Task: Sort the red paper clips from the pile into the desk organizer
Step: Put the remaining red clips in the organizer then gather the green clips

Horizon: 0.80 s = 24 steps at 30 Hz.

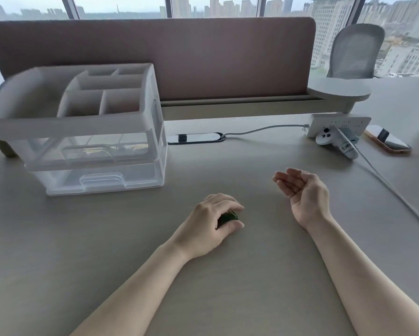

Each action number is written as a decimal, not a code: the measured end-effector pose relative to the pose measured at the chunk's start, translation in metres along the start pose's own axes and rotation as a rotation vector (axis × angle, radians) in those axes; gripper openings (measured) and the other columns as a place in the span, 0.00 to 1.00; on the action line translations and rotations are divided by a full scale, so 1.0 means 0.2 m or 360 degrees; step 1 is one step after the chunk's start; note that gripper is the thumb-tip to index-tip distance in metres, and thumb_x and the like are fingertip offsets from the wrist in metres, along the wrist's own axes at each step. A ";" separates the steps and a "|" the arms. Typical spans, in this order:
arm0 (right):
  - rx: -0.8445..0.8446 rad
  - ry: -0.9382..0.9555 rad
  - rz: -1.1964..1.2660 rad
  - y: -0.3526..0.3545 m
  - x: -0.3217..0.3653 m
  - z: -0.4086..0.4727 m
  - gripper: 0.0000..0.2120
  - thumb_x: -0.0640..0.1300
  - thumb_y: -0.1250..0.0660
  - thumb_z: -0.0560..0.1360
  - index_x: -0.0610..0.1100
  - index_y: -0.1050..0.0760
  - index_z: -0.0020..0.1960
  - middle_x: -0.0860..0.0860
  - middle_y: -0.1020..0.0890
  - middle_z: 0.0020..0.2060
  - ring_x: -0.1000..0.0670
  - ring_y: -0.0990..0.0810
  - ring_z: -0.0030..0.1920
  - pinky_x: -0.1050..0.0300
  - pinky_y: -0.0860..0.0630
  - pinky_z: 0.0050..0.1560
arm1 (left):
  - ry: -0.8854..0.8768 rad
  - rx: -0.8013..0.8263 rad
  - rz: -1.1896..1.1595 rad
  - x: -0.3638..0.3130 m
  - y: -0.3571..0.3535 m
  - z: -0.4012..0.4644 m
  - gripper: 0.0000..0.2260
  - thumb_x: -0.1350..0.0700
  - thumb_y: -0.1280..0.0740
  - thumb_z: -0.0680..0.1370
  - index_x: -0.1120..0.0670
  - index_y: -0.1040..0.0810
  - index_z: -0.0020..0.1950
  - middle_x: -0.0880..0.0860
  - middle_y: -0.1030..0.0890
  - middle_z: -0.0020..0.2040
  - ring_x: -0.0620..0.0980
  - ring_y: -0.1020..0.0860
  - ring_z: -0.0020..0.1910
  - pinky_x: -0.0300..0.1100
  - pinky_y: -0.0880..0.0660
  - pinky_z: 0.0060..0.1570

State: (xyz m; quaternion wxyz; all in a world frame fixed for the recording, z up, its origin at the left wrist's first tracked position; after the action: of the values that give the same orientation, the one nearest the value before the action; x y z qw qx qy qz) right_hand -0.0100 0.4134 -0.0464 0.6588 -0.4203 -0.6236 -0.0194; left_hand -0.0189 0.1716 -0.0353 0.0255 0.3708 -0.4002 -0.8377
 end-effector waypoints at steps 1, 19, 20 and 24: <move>0.0005 -0.0004 0.0004 0.00 0.00 -0.01 0.13 0.37 0.47 0.78 0.34 0.25 0.47 0.37 0.15 0.37 0.36 0.17 0.46 0.55 0.18 0.43 | 0.0032 -0.0020 -0.0004 0.00 0.02 -0.01 0.15 0.47 0.28 0.75 0.49 0.21 0.61 0.41 0.23 0.61 0.40 0.28 0.64 0.34 0.33 0.63; 0.0046 -0.0038 -0.0179 -0.03 0.00 -0.03 0.14 0.36 0.48 0.79 0.35 0.24 0.47 0.37 0.16 0.38 0.39 0.16 0.43 0.57 0.20 0.42 | 0.0250 0.0429 0.0839 0.01 -0.06 0.02 0.20 0.38 0.50 0.80 0.46 0.36 0.67 0.45 0.38 0.63 0.47 0.42 0.66 0.42 0.46 0.68; 0.0048 -0.0037 -0.0176 -0.03 0.00 -0.03 0.14 0.36 0.48 0.79 0.35 0.25 0.47 0.37 0.16 0.38 0.39 0.16 0.42 0.57 0.19 0.42 | 0.0213 0.0411 0.0767 0.01 -0.05 0.01 0.14 0.40 0.48 0.81 0.45 0.34 0.61 0.43 0.36 0.59 0.46 0.40 0.63 0.40 0.44 0.64; 0.0063 -0.0024 -0.0170 -0.02 0.01 -0.05 0.14 0.37 0.47 0.79 0.35 0.24 0.46 0.39 0.15 0.35 0.40 0.16 0.41 0.57 0.19 0.41 | 0.0128 0.0344 0.0608 0.01 -0.03 0.01 0.06 0.45 0.45 0.82 0.46 0.31 0.51 0.41 0.31 0.50 0.43 0.34 0.52 0.37 0.38 0.57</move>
State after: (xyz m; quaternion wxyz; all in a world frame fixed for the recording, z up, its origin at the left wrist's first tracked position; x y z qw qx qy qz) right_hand -0.0049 0.4052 -0.0416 0.6602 -0.3735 -0.6504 -0.0389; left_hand -0.0196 0.1769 -0.0404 0.1599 0.3218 -0.5492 -0.7545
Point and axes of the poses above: each hand's wrist, its own z-axis towards the middle knuckle, its own y-axis out of the back of the hand, x = y × z, the point moved 4 cm from there along z, towards the middle knuckle
